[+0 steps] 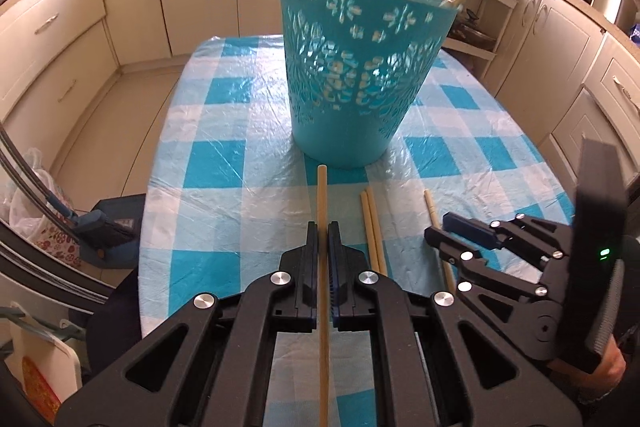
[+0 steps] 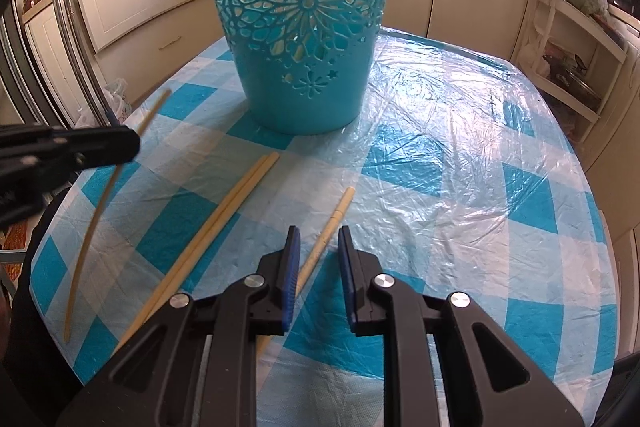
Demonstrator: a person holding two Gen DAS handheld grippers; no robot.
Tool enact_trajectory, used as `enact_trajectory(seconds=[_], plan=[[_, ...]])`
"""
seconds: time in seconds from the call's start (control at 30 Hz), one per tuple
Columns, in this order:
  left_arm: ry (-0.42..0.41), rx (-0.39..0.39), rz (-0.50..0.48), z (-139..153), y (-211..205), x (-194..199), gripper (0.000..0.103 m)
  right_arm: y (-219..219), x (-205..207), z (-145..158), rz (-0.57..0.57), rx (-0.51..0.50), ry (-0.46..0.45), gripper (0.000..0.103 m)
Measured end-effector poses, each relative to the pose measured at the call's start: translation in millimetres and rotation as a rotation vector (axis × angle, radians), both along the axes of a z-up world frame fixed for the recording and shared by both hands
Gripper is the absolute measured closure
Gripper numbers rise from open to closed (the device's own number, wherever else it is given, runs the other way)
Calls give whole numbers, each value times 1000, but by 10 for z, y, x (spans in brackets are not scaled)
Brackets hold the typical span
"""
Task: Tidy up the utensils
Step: 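Lift the chopstick over the teal basket and drop it in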
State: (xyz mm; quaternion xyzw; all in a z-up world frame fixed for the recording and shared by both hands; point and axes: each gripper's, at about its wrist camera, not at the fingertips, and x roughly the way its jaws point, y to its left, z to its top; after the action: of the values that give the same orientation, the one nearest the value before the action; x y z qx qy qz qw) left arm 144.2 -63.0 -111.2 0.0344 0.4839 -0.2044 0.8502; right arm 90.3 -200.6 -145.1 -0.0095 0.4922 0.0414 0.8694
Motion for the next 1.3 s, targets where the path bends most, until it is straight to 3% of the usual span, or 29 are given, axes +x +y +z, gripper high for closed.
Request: enact_trajectory(seconds=[0.2, 0.47, 0.53, 0.9, 1.07, 1.3], plan=[[-59, -72, 7, 435, 132, 6, 98, 2, -2, 4, -2, 4, -1, 82], [-194, -193, 21, 1274, 236, 181, 98, 4, -5, 1, 0, 5, -1, 81], [-237, -214, 24, 1460, 201, 255, 98, 21, -7, 0, 15, 9, 1, 74], [-482, -282, 80, 2090, -160, 774, 98, 19, 3, -2, 15, 20, 5, 64], [-570, -305, 192, 2081, -301, 1112, 98, 68, 6, -7, 35, 17, 10, 57], [-519, -253, 232, 1509, -507, 1388, 98, 57, -3, -4, 33, 32, 11, 55]])
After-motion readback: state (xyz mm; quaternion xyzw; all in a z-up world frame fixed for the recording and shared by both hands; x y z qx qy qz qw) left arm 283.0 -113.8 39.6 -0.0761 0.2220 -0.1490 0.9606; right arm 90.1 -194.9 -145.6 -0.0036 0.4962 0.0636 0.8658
